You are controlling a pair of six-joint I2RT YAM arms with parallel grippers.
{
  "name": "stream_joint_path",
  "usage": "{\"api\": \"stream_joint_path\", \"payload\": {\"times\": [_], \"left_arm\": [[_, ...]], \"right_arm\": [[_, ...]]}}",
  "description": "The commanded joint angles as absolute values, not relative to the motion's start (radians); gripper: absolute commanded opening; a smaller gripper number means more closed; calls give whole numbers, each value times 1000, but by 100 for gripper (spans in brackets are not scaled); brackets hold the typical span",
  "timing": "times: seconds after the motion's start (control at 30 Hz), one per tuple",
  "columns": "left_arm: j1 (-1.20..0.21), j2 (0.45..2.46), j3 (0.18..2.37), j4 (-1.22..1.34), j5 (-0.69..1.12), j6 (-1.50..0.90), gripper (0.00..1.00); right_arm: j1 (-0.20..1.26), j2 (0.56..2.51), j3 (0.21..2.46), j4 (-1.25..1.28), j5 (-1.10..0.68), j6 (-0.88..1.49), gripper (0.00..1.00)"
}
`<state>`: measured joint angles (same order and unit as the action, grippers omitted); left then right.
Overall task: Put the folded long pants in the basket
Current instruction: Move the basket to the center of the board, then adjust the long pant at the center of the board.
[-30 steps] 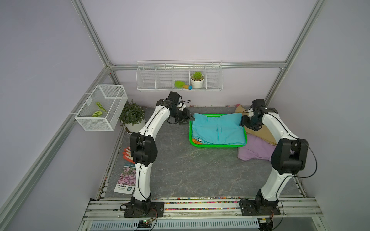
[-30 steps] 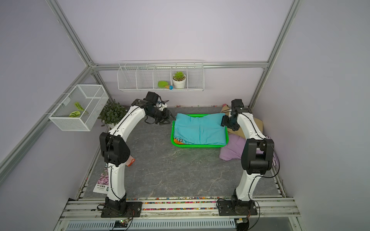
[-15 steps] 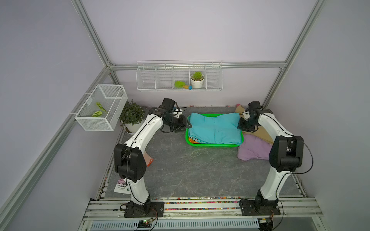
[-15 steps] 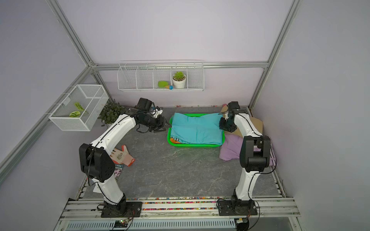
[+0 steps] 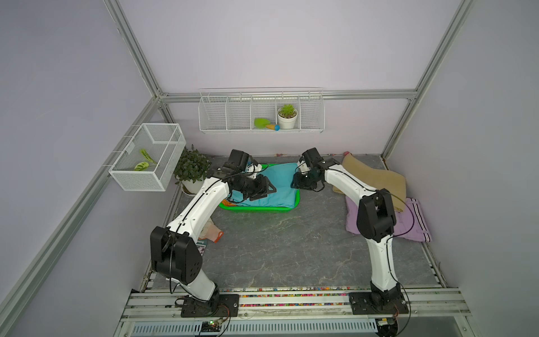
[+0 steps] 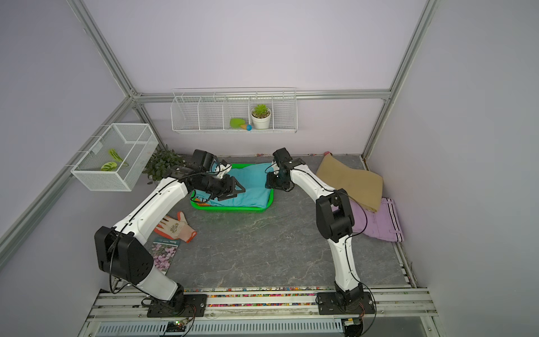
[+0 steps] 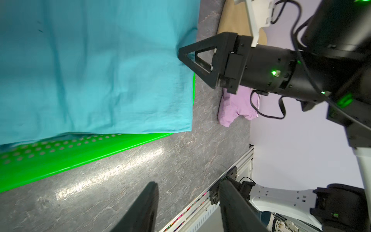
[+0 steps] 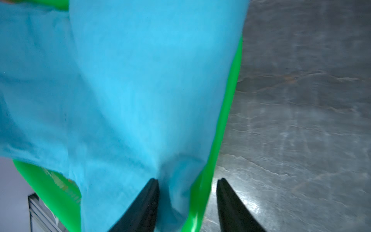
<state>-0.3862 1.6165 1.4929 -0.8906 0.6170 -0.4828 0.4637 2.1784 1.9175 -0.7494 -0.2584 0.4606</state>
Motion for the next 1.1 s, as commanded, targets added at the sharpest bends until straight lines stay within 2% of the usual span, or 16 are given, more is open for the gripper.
{"api": "stream_joint_path", "payload": {"times": [0.0, 0.1, 0.27, 0.4, 0.53, 0.63, 0.77, 1.07], "left_arm": [[-380, 1584, 1472, -876, 602, -456, 54], [-379, 1572, 1471, -874, 605, -457, 54], [-379, 1529, 1433, -841, 638, -471, 54], [-380, 1486, 1386, -822, 659, -476, 54], [-383, 1441, 1318, -802, 666, -484, 54], [-383, 1423, 1259, -775, 664, -480, 55], [-384, 1425, 1209, -758, 670, -480, 55], [-388, 1411, 1197, -749, 673, -483, 55]], "right_arm": [[423, 2090, 1871, -762, -199, 454, 58], [360, 1966, 1740, -736, -179, 432, 60], [162, 1751, 1462, -676, -168, 430, 63], [11, 1711, 1350, -734, -102, 395, 64], [-61, 1695, 1252, -737, -28, 387, 65], [-68, 1699, 1193, -715, 14, 392, 65], [-62, 1752, 1150, -689, -74, 403, 65], [155, 1787, 1083, -628, -246, 489, 62]]}}
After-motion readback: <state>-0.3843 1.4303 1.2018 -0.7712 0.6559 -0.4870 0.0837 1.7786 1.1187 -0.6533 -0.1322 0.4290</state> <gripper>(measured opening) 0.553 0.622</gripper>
